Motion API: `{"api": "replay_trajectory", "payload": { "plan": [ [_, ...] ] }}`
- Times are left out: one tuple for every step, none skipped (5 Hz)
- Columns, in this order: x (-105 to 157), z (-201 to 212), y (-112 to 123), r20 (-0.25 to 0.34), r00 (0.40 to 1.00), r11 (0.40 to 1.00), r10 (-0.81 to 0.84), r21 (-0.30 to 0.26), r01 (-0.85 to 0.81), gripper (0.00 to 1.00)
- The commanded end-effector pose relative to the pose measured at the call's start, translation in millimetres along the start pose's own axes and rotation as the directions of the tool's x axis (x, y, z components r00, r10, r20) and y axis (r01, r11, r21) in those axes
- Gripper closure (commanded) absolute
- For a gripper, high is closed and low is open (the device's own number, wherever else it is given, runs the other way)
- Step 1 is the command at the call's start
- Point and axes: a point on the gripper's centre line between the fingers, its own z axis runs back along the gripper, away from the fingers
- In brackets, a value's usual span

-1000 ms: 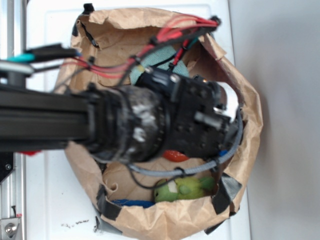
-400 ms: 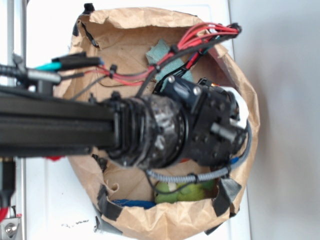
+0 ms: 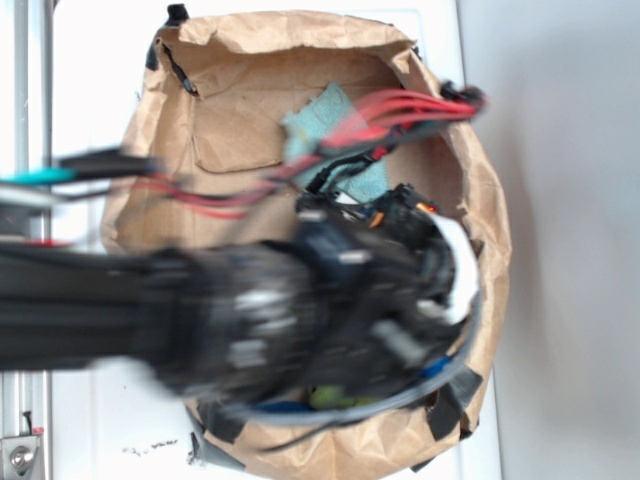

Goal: Grab the blue cloth.

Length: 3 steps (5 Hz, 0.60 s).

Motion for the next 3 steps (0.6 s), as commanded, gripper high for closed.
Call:
{"api": "replay_trajectory", "payload": {
  "plan": [
    [13.6,123.9,7.9,0.148,0.931,0.912,-0.335,-0.198,0.359,1.00],
    [14.3,141.1,9.1,0.081,0.912,0.891,-0.403,-0.194,0.411,1.00],
    [18.6,142.6,20.8,0.036,0.912,0.894,-0.409,-0.185,0.408,1.00]
  ]
}}
